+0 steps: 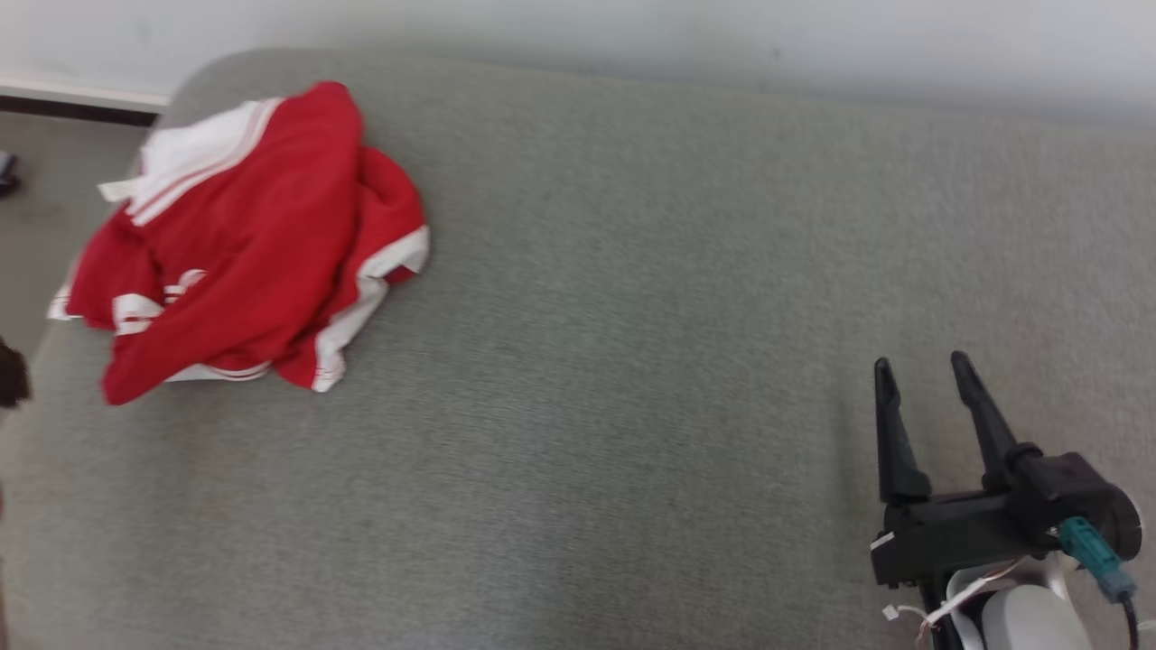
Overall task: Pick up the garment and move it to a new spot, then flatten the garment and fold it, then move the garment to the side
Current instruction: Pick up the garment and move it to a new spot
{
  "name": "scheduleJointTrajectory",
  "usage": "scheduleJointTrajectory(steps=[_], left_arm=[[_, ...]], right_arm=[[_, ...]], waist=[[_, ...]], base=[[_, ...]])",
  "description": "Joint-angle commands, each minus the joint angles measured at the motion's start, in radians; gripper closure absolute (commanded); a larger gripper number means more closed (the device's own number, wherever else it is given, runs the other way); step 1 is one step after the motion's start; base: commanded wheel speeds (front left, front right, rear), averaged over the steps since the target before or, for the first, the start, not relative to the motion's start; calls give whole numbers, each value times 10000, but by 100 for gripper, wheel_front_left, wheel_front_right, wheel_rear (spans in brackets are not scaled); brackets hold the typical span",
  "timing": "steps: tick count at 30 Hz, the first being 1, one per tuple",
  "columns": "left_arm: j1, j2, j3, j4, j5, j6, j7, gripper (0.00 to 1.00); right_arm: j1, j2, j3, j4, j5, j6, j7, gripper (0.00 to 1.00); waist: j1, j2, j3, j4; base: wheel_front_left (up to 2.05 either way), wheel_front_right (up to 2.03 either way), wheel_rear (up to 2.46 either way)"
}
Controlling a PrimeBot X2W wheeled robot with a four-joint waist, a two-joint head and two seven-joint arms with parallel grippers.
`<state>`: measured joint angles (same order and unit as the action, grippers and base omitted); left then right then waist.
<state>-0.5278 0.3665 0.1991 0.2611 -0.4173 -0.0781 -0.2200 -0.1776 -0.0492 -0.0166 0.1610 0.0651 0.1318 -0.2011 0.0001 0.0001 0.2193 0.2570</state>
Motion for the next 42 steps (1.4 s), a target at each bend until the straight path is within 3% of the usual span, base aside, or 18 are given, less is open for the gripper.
scheduleJointTrajectory(steps=[1, 13, 22, 24, 33, 34, 36, 42], left_arm=[[-312, 148, 72, 140, -76, -24, -12, 0], [-2032, 1305, -459, 2479, -625, -429, 1329, 0], [-2041, 1566, -1753, 3719, -2261, -508, 3892, 0], [-1880, 1887, -2005, 3754, -2498, -505, 4192, 0], [-1781, 2023, -2798, 4668, -3309, -514, 5333, 0], [-1800, 2039, -2872, 4751, -3346, -515, 5354, 51], [-1853, 2104, -2976, 4882, -3369, -515, 5268, 100], [-2145, 2243, -3147, 5142, -3246, -514, 4569, 100]], right_arm=[[-142, -20, -92, -94, -69, -21, 20, 0], [-478, -18, -406, -67, 277, -21, -202, 0], [-699, -23, -478, 220, 317, -21, -373, 0], [-752, -12, -454, 263, 318, -21, -392, 0], [-825, -18, -326, 418, 364, -21, -492, 0], [-830, -18, -315, 433, 376, -21, -502, 0], [-827, -17, -291, 456, 392, -21, -520, 0], [-743, -17, -292, 537, 472, -21, -560, 0]], waist=[[-1, -1, 1195, -1144], [-1, -1, 1929, -1972], [-1, -1, 1924, -2149], [-1, -1, 1914, -2203], [-1, -1, 1835, -2461], [-1, -1, 1815, -2487], [-1, -1, 1774, -2521], [-1, -1, 1597, -2510]], base=[[0, 0, 0], [0, 0, 0], [0, 0, 0], [0, 0, 0], [0, 0, 0], [0, 0, 0], [0, 0, 0], [0, 0, 0]])
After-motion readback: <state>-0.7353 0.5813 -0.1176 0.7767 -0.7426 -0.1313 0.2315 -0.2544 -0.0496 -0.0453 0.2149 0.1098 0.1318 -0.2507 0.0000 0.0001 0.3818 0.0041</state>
